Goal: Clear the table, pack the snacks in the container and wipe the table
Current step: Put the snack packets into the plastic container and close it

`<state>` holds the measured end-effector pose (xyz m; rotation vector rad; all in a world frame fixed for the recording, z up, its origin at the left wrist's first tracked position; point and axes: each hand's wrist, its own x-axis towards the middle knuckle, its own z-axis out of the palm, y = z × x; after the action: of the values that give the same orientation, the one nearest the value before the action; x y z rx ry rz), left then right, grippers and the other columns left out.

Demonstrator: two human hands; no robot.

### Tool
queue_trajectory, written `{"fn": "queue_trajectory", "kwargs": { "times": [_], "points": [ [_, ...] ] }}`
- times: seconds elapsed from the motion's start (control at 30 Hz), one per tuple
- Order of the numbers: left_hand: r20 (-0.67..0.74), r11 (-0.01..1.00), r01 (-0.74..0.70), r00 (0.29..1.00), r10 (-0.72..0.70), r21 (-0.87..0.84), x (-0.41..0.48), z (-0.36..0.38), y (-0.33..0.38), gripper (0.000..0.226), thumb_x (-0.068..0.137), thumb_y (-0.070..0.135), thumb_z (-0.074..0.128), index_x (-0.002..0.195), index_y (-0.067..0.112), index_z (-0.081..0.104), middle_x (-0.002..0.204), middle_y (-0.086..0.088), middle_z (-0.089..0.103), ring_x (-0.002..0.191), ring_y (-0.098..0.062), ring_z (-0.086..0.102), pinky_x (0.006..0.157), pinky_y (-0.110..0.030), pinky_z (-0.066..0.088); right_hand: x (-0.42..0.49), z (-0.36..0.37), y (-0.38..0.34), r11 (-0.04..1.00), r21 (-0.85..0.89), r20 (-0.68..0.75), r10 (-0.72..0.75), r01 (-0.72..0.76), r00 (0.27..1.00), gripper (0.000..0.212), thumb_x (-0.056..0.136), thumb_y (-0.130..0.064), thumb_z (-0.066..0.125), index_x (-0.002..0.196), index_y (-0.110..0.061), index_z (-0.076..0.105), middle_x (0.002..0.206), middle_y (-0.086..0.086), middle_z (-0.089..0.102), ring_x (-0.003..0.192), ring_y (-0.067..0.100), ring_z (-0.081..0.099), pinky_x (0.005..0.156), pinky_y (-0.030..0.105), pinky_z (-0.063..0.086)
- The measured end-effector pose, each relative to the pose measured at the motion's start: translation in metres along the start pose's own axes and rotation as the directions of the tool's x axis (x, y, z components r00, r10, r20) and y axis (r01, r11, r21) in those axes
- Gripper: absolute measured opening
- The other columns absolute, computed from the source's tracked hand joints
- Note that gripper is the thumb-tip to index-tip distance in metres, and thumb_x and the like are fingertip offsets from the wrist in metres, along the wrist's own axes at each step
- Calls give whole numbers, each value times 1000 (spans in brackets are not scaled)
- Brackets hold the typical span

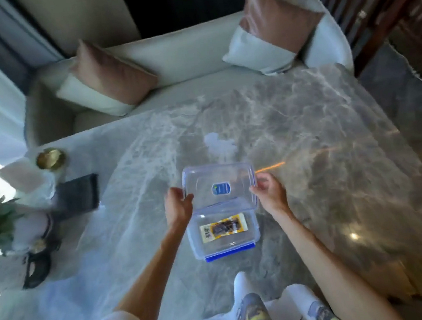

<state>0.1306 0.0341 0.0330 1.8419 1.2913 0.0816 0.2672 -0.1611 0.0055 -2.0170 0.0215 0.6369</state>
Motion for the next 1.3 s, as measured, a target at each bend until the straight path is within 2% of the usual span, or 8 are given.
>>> {"fn": "queue_trajectory", "kwargs": {
  "times": [0.1,0.17,0.23,0.43,0.7,0.97,1.13,1.3],
  "points": [
    [10,994,110,994,-110,0,-27,-10,-53,21,84,7,66,80,9,46,86,-16,53,89,-36,57,73,-39,39,-23,28,14,992,-127,92,-9,20,996,32,79,-8,71,111,-8,66,106,11,72,98,25,68,86,26,50],
    [49,988,151,987,-151,-3,-40,-6,-78,31,84,6,65,72,15,39,85,-15,51,83,-30,51,73,-40,38,-33,34,27,989,-146,96,-21,35,995,30,80,-5,72,110,-3,67,105,14,72,96,26,68,71,11,45],
    [82,986,166,983,-165,-10,-48,1,-90,38,85,7,66,68,20,34,85,-14,51,82,-26,47,75,-40,38,-38,32,36,986,-162,75,-25,37,997,29,81,-5,73,109,-1,68,103,15,73,92,24,68,65,6,43],
    [125,988,131,982,-140,79,-52,11,-94,44,88,11,64,67,24,27,90,-10,47,82,-23,43,62,-26,20,-45,27,42,967,-252,63,-18,33,998,33,84,-3,68,117,-3,68,106,12,74,89,20,69,79,21,48],
    [140,986,99,983,-118,137,-50,10,-95,47,84,12,68,65,27,27,91,-17,55,94,-33,55,61,-27,20,-53,31,48,952,-306,9,-4,6,1000,36,84,-5,68,119,-7,68,100,15,76,88,28,71,84,39,56],
    [123,977,149,978,-168,154,-46,13,-91,24,79,12,71,81,12,47,95,-21,68,88,-37,62,69,-38,43,-46,31,53,968,-247,31,54,-44,998,34,83,0,67,117,-1,68,97,11,75,89,29,71,84,41,56],
    [105,974,150,980,-169,167,-40,17,-92,16,76,8,68,83,6,53,95,-21,68,87,-38,62,63,-30,34,-40,33,54,956,-281,14,98,-90,995,39,84,-5,69,122,-4,65,112,14,72,87,18,64,80,24,46],
    [120,976,124,982,-147,181,-40,17,-95,19,78,8,67,82,6,49,97,-25,65,91,-41,59,66,-35,36,-35,35,47,936,-317,41,175,-153,984,44,88,-10,66,131,-2,58,128,16,64,114,29,64,94,29,46]
  ]
}}
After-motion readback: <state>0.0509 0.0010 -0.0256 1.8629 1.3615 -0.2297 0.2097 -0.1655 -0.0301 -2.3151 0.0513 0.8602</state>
